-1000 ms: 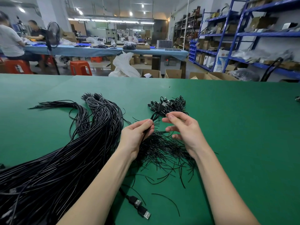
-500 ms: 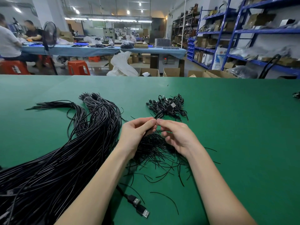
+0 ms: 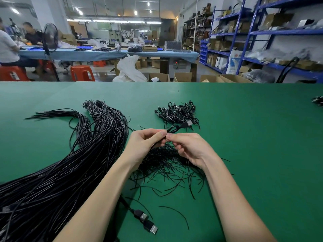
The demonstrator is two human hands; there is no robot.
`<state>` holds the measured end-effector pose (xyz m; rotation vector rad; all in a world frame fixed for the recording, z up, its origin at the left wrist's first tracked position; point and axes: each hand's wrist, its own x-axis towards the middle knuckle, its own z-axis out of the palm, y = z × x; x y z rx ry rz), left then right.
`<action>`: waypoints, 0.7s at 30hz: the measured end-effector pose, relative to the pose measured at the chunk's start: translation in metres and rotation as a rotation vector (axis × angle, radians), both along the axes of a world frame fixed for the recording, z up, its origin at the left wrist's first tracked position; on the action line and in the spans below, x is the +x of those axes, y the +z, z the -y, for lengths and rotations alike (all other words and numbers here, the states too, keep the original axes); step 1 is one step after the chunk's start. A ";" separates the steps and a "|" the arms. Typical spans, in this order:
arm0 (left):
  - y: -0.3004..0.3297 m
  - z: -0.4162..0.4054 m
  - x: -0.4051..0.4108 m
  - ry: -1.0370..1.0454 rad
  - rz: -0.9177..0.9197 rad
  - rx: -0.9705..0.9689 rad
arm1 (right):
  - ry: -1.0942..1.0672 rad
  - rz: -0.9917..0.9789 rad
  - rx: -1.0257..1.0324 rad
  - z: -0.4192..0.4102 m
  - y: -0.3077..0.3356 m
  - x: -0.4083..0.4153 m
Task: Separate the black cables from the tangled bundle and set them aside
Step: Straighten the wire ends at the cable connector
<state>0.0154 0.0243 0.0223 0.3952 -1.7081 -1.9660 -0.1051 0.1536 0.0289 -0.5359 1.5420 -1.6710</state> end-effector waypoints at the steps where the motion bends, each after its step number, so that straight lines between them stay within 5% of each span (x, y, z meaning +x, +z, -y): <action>1: 0.000 0.000 0.000 0.005 0.007 0.002 | -0.010 -0.047 0.007 0.001 0.000 0.000; 5: 0.002 0.002 0.000 0.023 0.015 0.065 | 0.011 -0.117 -0.038 0.003 -0.003 0.001; 10: 0.012 0.001 0.003 -0.067 -0.009 0.222 | 0.211 0.283 -0.102 -0.007 -0.012 0.002; 21: 0.016 0.004 0.010 -0.224 -0.015 0.192 | 0.276 0.525 -0.309 -0.010 -0.018 0.001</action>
